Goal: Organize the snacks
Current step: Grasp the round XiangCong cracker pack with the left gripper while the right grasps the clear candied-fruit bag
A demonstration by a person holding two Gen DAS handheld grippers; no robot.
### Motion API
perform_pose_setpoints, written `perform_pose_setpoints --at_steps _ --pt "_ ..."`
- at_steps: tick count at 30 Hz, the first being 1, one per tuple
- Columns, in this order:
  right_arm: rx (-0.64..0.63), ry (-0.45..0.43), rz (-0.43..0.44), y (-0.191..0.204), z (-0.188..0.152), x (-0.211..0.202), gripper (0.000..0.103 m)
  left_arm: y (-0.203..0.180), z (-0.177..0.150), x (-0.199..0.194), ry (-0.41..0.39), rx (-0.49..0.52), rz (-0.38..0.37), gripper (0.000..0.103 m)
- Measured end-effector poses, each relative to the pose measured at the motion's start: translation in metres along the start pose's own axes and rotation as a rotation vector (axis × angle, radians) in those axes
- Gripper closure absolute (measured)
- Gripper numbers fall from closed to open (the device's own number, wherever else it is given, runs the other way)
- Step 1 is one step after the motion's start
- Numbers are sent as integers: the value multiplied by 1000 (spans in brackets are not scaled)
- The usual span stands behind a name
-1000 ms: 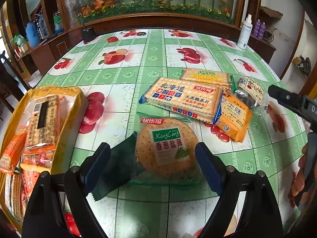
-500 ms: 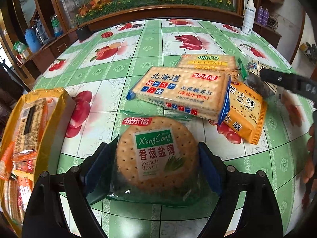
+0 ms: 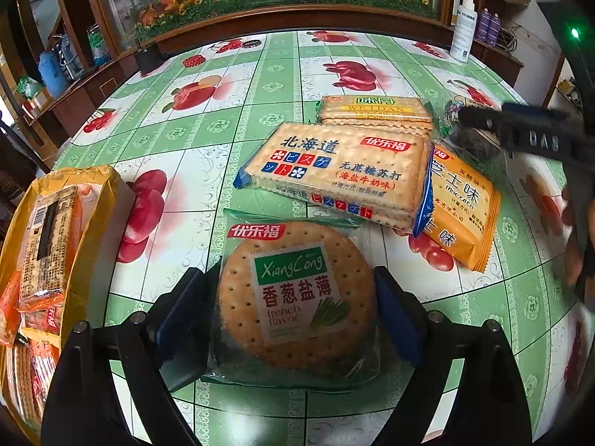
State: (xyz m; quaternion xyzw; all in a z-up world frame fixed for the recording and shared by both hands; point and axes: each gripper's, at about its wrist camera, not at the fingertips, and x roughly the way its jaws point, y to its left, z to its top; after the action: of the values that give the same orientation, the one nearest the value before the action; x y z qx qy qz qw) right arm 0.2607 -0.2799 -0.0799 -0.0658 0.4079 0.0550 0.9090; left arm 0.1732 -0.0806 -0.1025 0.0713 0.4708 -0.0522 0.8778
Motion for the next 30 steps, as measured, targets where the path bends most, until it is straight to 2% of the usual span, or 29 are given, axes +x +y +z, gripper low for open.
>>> perform_pose_setpoints --at_steps 2,4,8,9,11,12,13,14,15,16,17,20,25,30 --pt "-21 6 29 -1 7 3 10 0 0 0 1 1 -2 13" --pt "-38 49 92 1 11 12 8 0 0 1 2 0 0 10" --pt "-76 128 74 10 2 30 8 2 0 2 0 -6 -4 8" --pt "-71 154 72 10 -4 35 11 2 0 2 0 -8 -3 7" --pt "1 134 99 1 -9 29 12 1 0 2 -3 -10 -1 7" --pt "17 131 79 -1 -11 25 23 0 1 2 -6 -9 -2 7" --pt "44 128 78 -4 -13 20 25 0 1 2 -8 -7 -4 8" --pt "92 120 102 -10 -15 15 33 -2 0 2 -12 -2 -8 8" --pt "140 109 124 -16 -19 8 46 -3 0 1 -16 3 -13 13" --pt "171 105 128 -20 -21 5 50 -6 0 -1 -20 15 -26 22" --pt "207 98 124 -25 -25 -1 52 -8 0 -2 -21 17 -37 27" --pt "290 84 154 -34 -41 -15 52 -14 -4 -6 -28 33 -40 27" --pt "340 62 191 -35 -59 -33 52 -15 -13 -14 -37 29 -81 27" --pt "405 0 230 -39 -72 -65 53 -14 -25 -32 -66 28 -111 27"
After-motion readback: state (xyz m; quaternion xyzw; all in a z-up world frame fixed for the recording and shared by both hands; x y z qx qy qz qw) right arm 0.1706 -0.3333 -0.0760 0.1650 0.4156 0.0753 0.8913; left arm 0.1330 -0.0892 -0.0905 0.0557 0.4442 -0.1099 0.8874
